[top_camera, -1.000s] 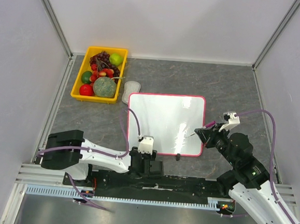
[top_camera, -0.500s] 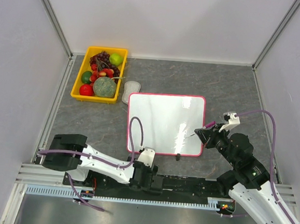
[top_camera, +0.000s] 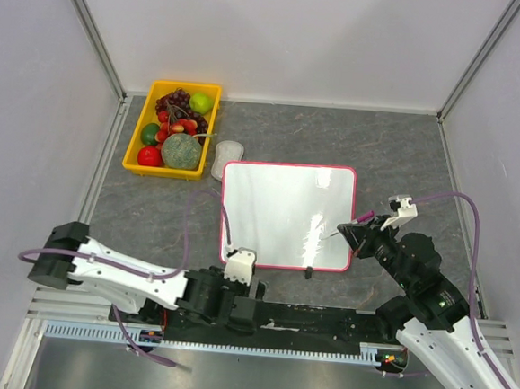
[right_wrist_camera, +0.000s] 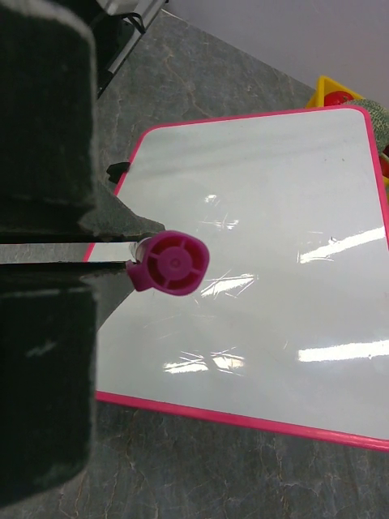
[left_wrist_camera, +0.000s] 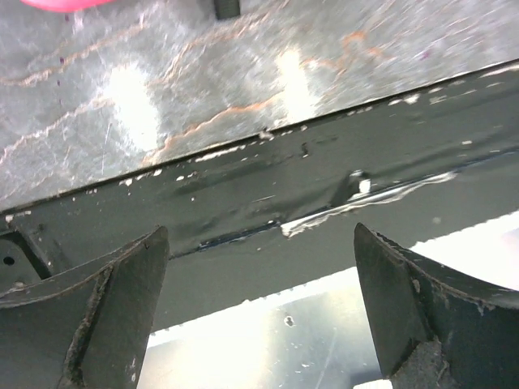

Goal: Write a sentence on the whiteboard
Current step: Hold the whiteboard on the whiteboard stand.

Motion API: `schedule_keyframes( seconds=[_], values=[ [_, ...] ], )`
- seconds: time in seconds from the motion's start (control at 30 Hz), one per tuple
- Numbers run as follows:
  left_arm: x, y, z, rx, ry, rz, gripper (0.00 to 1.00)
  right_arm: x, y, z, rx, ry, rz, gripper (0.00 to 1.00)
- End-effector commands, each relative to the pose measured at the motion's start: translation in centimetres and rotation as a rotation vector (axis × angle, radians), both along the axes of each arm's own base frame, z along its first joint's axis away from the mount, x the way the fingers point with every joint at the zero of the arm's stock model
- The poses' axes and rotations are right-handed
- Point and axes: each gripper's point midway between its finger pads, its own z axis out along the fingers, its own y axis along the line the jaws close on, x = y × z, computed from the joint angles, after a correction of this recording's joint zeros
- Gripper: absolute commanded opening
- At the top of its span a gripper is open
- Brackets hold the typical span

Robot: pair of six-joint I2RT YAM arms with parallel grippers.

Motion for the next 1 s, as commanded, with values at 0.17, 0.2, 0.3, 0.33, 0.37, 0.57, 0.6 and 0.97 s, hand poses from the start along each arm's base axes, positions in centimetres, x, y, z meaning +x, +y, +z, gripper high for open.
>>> schedule_keyframes(
  seconds=[0.17,0.2,0.3,0.33,0.37,0.57,0.6,0.97],
  values=[
    [4.5,-3.4,7.1,-0.399,-0.124,-0.141,1.00,0.0,0.0,1.4,0.021,-0.030,0.001,0.00],
    [5.0,-3.6,7.5,-0.415,-0.120,-0.157,1.00,0.0,0.0,1.4,0.019,-0.027,0.001,0.00],
    [6.6,-4.2,8.5,-0.435,-0.126,-0.196,1.00,0.0,0.0,1.4,0.020,-0.029,0.000,0.00],
    [7.3,-4.5,9.0,-0.449,-0.133,-0.200,1.00,0.0,0.0,1.4,0.021,-0.028,-0.001,0.00],
    [8.0,-4.8,9.4,-0.457,-0.136,-0.217,1.00,0.0,0.0,1.4,0.021,-0.028,-0.001,0.00],
    [12.2,-5.8,12.4,-0.521,-0.170,-0.287,1.00,0.1,0.0,1.6,0.017,-0.034,-0.002,0.00],
    [13.2,-5.7,12.9,-0.525,-0.175,-0.283,1.00,0.1,0.0,1.8,0.016,-0.038,-0.002,0.00],
    [20.4,1.6,16.4,-0.687,-0.199,-0.132,1.00,0.3,0.1,2.1,-0.002,-0.047,0.006,0.00]
  ],
)
